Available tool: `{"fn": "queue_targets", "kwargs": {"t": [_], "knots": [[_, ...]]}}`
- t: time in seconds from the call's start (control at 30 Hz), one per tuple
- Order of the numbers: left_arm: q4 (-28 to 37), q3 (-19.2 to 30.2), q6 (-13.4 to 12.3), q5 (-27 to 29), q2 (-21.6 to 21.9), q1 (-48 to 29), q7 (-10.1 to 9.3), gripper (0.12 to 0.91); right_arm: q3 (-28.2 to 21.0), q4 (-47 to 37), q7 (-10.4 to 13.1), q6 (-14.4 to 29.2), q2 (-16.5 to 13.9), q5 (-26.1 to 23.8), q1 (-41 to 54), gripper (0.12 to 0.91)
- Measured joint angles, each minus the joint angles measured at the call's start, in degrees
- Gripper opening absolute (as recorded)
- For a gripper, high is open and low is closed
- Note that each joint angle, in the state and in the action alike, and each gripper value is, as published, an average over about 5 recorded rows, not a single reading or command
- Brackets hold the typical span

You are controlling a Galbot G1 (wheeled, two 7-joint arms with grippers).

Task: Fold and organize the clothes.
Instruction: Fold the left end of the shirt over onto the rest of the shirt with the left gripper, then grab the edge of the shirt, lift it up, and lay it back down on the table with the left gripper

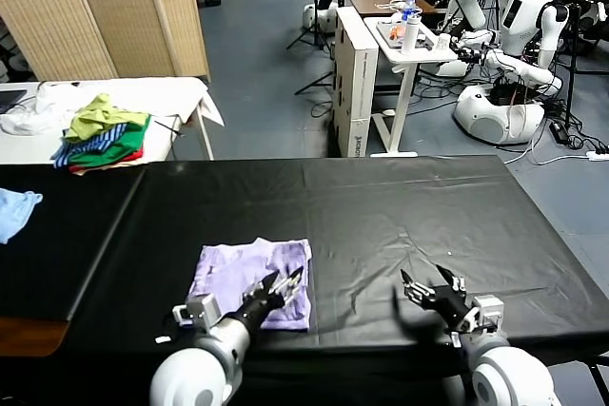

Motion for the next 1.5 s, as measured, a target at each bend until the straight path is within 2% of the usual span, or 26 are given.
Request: {"fn": "queue_targets", "kwargs": {"t": [0.13,0.23,0.3,0.43,0.67,0.83,1.03,1.13,1.3,1.43,1.5], "knots": [[-0.96,-0.13,-0.58,-0.22,-1.15,-0.37,0.14,0.819,-3.15,1.05,-1.35,0.19,-1.39,1.50,1.39,0.907],[-1.86,-1.39,-1.69,1.15,-0.79,-0.11,1.57,0.894,-6.40,1.66,-2.43,0.50,-2.45,3.33,2.72,0.907],[-2.19,-2.71,-2.54,2.37,-0.05,0.26,2.38,0.904,-8.94,1.71,-2.55,0.56,-2.87,4.19,4.07,0.907],[-2.11,-5.97,-4.03,4.35,1.93,1.17,2.66,0.907,-14.94,0.96,-1.98,0.53,-2.69,4.16,8.00,0.907],[-1.96,-10.81,-5.14,6.76,4.38,3.66,3.12,0.907,-23.94,-2.44,-1.30,0.49,-0.01,3.50,14.90,0.907],[-2.22,-12.15,-5.34,8.83,4.24,5.68,3.52,0.907,-27.06,-5.03,-1.27,0.67,1.85,2.70,17.78,0.907],[-2.00,-12.67,-6.02,11.52,3.70,7.52,4.04,0.907,-28.27,-7.54,-1.10,1.01,3.43,1.79,19.64,0.889],[-1.95,-12.90,-6.37,12.26,3.52,8.18,4.05,0.907,-28.30,-8.46,-0.78,1.20,4.02,1.39,19.87,0.768],[-1.80,-13.36,-6.74,13.05,3.22,8.93,4.05,0.907,-28.27,-9.12,0.25,0.68,5.00,1.06,19.32,0.447],[-1.68,-13.74,-6.87,13.34,3.02,9.25,4.08,0.907,-28.23,-9.56,0.76,0.01,5.73,0.90,18.56,0.230],[-1.52,-14.03,-6.94,13.38,2.96,9.33,4.13,0.907,-28.05,-9.74,0.92,-0.06,6.01,0.86,18.52,0.168]]}}
